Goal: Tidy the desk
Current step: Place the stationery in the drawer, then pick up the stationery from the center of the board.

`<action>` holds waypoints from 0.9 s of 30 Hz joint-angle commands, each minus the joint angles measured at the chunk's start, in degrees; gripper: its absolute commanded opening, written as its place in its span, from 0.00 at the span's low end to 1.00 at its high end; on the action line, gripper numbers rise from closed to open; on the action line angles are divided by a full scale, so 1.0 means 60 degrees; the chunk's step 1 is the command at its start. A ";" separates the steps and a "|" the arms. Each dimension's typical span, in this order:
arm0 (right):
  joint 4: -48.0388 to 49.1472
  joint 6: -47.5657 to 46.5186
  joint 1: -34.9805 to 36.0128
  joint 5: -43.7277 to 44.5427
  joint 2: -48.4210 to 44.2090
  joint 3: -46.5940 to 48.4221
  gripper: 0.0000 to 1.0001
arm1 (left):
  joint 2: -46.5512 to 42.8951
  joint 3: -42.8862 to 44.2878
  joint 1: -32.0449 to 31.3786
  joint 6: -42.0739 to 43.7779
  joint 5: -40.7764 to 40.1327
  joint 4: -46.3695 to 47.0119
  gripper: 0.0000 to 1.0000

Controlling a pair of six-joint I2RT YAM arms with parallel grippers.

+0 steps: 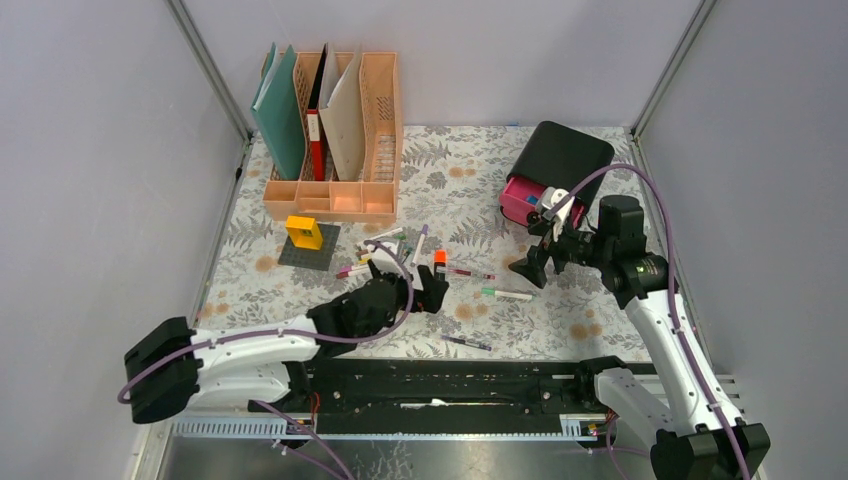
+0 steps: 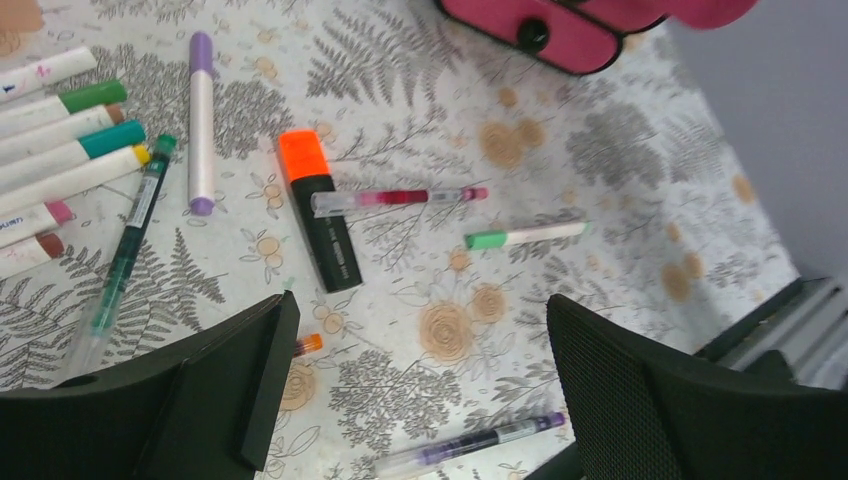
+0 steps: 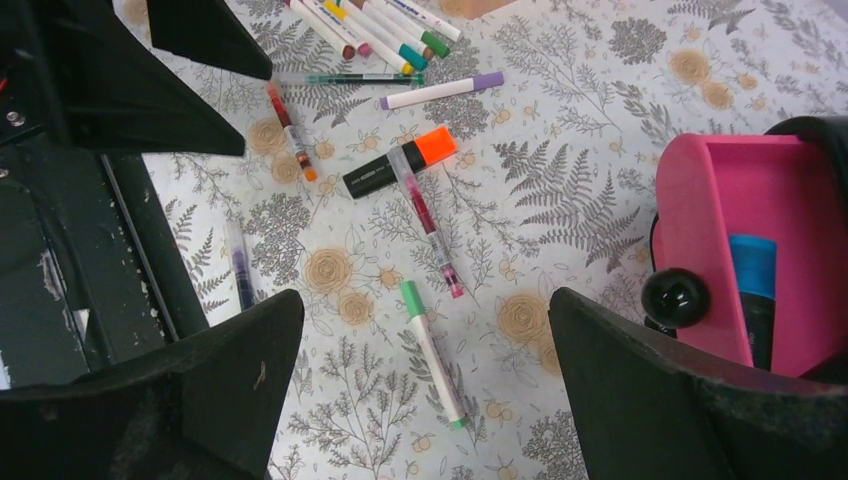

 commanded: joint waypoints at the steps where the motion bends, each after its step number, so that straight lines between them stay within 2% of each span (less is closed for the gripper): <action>1: 0.0646 0.0127 -0.0027 0.0261 0.0078 -0.0047 1.00 | 0.0970 0.0824 0.0184 0.0103 -0.0006 -0.0477 0.99; 10: 0.0739 -0.0077 -0.0024 0.0794 0.0246 -0.0170 1.00 | 0.3172 0.2003 0.0703 0.0280 0.0422 -0.0717 0.99; 18: 0.0740 -0.0178 -0.0020 0.0926 0.0347 -0.0201 1.00 | 0.5239 0.3441 0.1016 0.0211 0.0183 -0.1776 0.99; 24: 0.0725 -0.0207 -0.0020 0.0965 0.0362 -0.0206 1.00 | 0.6185 0.3951 0.1099 0.0202 -0.0131 -0.2059 0.98; 27: 0.0727 -0.0206 -0.0024 0.0942 0.0347 -0.0213 1.00 | 0.6475 0.4054 0.1128 0.0196 -0.0166 -0.2082 0.94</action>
